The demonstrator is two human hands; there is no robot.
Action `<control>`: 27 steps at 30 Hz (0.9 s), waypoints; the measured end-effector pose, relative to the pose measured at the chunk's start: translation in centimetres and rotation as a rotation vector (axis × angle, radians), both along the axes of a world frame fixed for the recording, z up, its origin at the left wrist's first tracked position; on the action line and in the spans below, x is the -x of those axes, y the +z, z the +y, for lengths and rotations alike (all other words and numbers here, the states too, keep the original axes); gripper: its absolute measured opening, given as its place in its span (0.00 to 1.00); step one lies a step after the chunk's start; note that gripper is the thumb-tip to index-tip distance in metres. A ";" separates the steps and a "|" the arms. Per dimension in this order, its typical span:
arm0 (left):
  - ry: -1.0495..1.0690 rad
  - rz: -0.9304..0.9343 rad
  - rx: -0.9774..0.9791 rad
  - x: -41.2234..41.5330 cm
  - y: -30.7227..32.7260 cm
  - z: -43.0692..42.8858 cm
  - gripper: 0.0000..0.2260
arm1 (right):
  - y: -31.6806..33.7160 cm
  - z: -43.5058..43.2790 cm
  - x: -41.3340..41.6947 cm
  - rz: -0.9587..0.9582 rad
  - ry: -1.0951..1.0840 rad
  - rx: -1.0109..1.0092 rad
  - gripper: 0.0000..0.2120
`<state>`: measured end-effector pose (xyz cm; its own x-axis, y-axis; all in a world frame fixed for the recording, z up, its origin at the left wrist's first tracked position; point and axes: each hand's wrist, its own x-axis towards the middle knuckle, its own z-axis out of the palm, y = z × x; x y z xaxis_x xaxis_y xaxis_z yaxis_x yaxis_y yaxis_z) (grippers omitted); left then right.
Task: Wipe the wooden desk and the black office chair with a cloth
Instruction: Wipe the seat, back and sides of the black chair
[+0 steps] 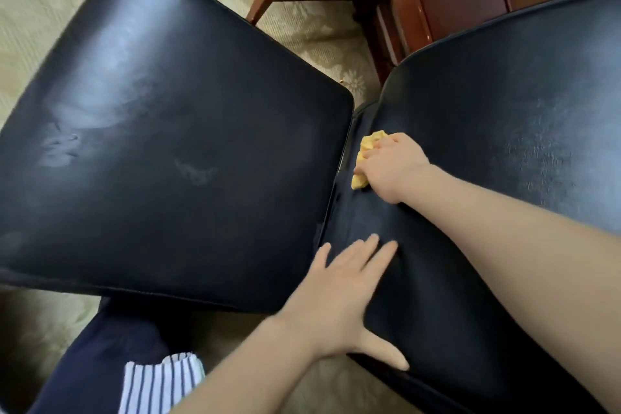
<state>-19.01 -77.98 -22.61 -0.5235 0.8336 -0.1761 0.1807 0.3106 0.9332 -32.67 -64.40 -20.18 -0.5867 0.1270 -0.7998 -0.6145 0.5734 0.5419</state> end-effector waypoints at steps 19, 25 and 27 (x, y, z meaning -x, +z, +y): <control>0.121 -0.008 0.317 -4.0 0.5 -5.5 0.27 | 9.0 -5.7 -20.3 -0.007 -0.064 0.466 0.15; 0.087 -0.019 0.254 0.6 0.5 -4.5 0.28 | 11.9 -1.8 -12.4 0.349 -0.168 0.386 0.14; 0.101 -0.025 0.259 2.2 0.3 -4.7 0.28 | 11.8 -0.4 -8.8 0.438 -0.186 0.322 0.15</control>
<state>-21.22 -82.64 -22.32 -0.5944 0.7029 -0.3907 0.1150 0.5551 0.8238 -23.83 -64.78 -8.37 -0.8630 0.0499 -0.5028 -0.2451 0.8288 0.5030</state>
